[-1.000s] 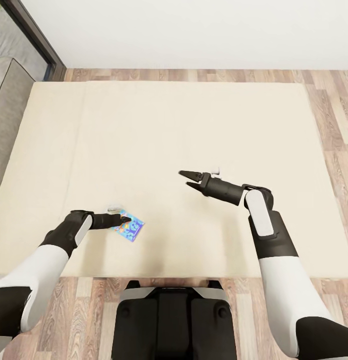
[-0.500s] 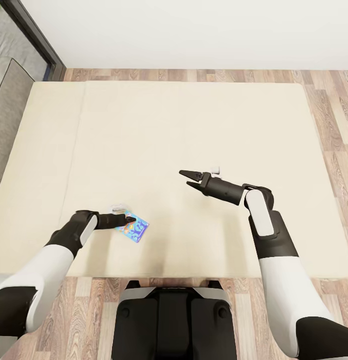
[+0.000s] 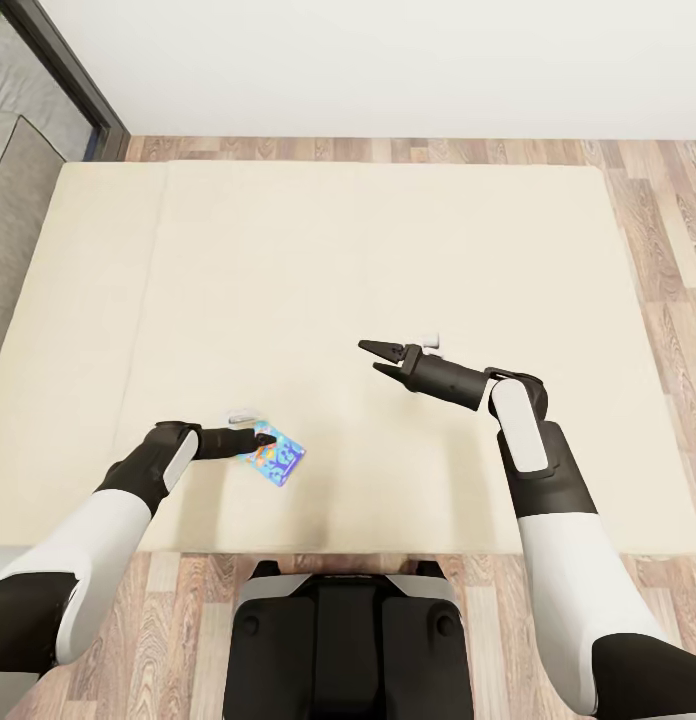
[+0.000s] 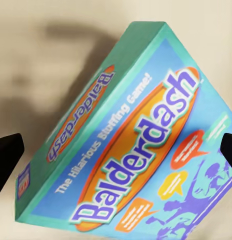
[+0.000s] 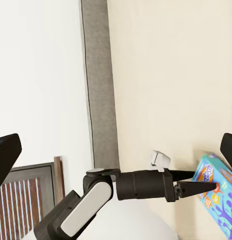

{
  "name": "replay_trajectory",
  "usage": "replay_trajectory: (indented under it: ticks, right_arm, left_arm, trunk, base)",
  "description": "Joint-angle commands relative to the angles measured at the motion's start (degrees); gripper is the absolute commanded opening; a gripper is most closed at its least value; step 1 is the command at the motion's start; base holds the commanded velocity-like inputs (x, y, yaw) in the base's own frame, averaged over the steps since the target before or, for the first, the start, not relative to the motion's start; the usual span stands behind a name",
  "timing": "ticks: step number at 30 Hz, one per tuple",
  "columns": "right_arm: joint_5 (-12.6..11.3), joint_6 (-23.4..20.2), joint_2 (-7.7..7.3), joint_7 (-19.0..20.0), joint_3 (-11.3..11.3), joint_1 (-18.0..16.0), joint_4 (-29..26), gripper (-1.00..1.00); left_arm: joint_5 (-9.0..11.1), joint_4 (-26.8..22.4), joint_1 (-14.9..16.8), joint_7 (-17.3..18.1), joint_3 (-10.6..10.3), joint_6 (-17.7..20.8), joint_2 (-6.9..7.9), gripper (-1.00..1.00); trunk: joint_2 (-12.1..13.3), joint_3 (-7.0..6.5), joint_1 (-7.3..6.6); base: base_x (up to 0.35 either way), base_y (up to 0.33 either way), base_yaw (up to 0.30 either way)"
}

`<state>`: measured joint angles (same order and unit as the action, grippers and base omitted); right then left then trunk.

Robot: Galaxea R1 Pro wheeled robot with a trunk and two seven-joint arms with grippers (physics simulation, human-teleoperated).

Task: Put all the toys in the child's room - the three board games (two on the bed and one on the table), the two jigsaw puzzles on the table, and the tennis ball on the table - inside the toy box on the table in the child's room.

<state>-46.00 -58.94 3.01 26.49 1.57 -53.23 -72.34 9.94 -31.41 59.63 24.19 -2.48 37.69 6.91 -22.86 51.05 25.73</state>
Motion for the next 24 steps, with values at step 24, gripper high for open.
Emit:
replay_trajectory:
  ticks: [24]
  right_arm:
    - [0.5, -0.3, 0.06, 0.5, 0.1, 0.0, 0.0, 1.0]
  left_arm:
    - [1.2, 0.0, 0.0, -0.1, -0.2, 0.6, 0.03, 1.0]
  trunk:
    - [-0.1, -0.62, 0.05]
  base:
    - [-0.001, -0.003, 0.0]
